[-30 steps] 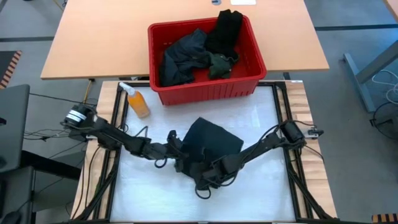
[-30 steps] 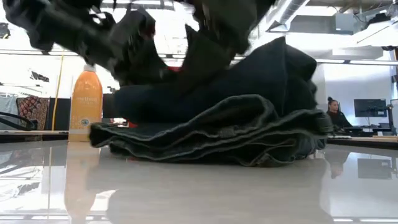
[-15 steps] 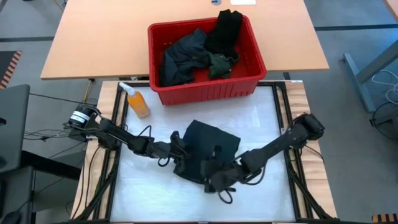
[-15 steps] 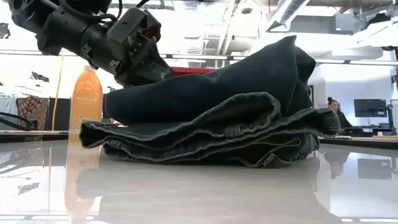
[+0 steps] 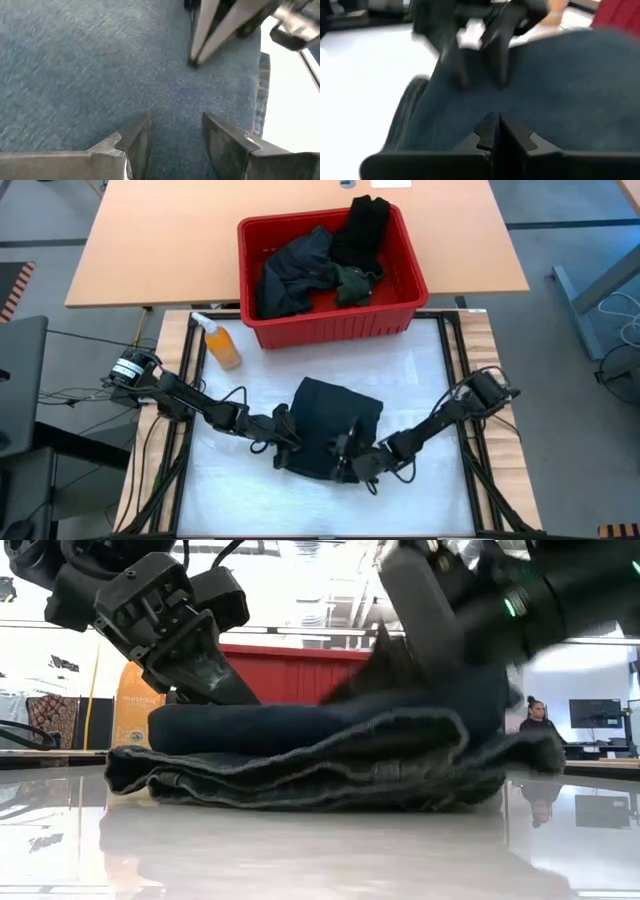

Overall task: Fold Laundry from Bin
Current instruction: Fold the dark blue jeans

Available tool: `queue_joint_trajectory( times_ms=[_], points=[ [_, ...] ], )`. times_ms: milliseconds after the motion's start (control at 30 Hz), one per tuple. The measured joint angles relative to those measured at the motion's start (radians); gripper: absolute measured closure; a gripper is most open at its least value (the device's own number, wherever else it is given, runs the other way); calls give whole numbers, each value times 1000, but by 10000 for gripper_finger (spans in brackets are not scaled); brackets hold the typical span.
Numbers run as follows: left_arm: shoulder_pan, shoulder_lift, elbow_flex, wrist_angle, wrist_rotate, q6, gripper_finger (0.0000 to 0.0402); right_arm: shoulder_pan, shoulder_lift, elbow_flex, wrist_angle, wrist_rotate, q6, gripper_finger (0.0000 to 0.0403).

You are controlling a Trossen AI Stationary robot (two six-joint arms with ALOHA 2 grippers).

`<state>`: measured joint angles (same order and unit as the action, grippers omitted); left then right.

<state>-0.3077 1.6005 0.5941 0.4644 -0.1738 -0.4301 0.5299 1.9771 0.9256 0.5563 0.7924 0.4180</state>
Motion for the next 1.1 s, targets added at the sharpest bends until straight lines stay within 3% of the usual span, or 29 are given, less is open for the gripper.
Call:
queue_joint_trajectory(
  times_ms=[167, 367, 600, 700, 800, 867, 1000, 1100],
  points=[
    [8, -2, -1, 5, 12, 18, 233, 29, 115, 1, 91, -12, 10, 376],
    [26, -63, -1, 92, -108, 85, 233, 53, 112, 1, 60, -56, -128, 378],
    [46, -9, 0, 22, -104, 0, 233, 78, -75, -5, -175, -118, -281, 376],
    [41, 47, 0, 61, -106, -45, 233, 82, -192, -5, -193, -116, -288, 380],
    [31, 92, -1, 132, -110, -53, 233, 77, -264, -36, -103, -100, -274, 379],
    [30, 103, 0, 166, -100, -52, 233, 65, -268, -86, 46, -97, -258, 377],
    [33, 103, -1, 182, -101, -50, 233, 39, -159, -164, 341, -142, -226, 378],
    [33, 103, -1, 200, -82, -48, 233, 27, -13, -162, 433, -141, -159, 381]
  ],
)
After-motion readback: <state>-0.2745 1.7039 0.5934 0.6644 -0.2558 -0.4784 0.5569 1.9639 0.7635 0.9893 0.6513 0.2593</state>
